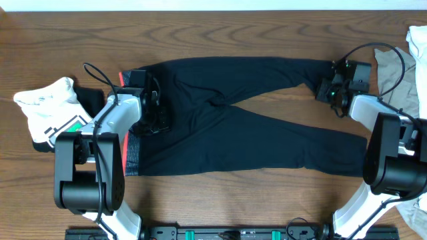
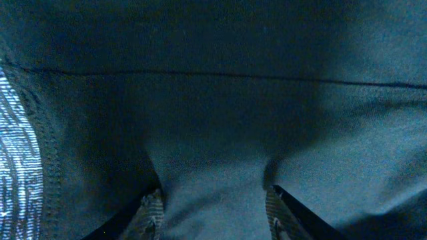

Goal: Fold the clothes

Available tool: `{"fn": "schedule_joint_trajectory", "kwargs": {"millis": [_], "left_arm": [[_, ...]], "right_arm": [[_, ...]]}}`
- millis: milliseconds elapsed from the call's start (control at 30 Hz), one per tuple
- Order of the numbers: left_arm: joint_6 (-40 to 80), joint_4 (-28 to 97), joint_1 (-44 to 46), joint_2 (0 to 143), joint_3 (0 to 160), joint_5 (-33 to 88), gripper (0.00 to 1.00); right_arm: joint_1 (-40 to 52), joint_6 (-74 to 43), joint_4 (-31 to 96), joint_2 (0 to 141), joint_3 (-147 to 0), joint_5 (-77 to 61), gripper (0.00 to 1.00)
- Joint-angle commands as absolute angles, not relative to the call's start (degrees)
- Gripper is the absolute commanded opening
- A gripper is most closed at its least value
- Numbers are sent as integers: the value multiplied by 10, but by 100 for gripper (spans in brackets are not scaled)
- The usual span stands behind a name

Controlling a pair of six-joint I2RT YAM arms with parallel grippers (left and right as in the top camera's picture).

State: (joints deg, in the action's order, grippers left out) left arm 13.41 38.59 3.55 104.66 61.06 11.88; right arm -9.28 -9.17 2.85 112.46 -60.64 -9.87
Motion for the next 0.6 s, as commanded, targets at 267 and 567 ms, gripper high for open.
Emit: {"fn": "schedule_joint_trajectory", "kwargs": {"millis": [267, 567], "left_arm": [[126, 413, 38, 1056, 582, 124, 53], [127, 431, 38, 1056, 536, 103, 53]], "right_arm": [[-107, -98, 106, 1159, -615, 78, 36], [-145, -95, 112, 1159, -615, 77, 39]]}}
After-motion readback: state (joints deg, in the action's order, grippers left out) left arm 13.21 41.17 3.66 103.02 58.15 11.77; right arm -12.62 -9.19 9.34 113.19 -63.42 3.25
